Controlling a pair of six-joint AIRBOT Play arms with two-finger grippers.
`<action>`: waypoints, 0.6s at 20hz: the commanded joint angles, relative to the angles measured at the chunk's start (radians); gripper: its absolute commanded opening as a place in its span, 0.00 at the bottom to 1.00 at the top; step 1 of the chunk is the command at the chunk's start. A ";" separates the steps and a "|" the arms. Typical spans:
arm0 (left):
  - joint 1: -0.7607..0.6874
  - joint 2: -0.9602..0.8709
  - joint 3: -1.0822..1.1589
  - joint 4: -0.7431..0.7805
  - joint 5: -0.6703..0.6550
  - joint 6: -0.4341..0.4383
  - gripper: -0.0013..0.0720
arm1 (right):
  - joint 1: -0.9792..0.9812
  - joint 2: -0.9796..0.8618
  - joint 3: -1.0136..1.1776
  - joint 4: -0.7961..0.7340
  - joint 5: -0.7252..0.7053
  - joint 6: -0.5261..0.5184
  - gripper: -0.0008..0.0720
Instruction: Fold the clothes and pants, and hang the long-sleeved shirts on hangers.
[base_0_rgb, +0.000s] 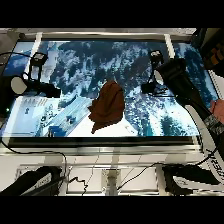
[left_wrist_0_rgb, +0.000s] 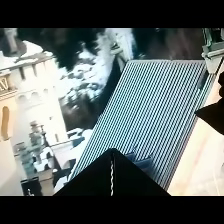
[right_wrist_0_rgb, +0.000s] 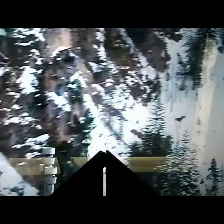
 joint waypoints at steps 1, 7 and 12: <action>0.000 -0.003 0.000 0.000 0.000 0.000 0.04 | 0.000 0.000 0.000 0.000 0.000 0.000 0.03; 0.000 -0.008 0.000 0.000 0.000 0.000 0.04 | 0.000 0.000 0.000 0.000 0.000 0.000 0.03; 0.004 -0.026 0.000 0.044 0.010 0.001 0.04 | 0.000 0.000 0.000 0.000 0.000 0.000 0.03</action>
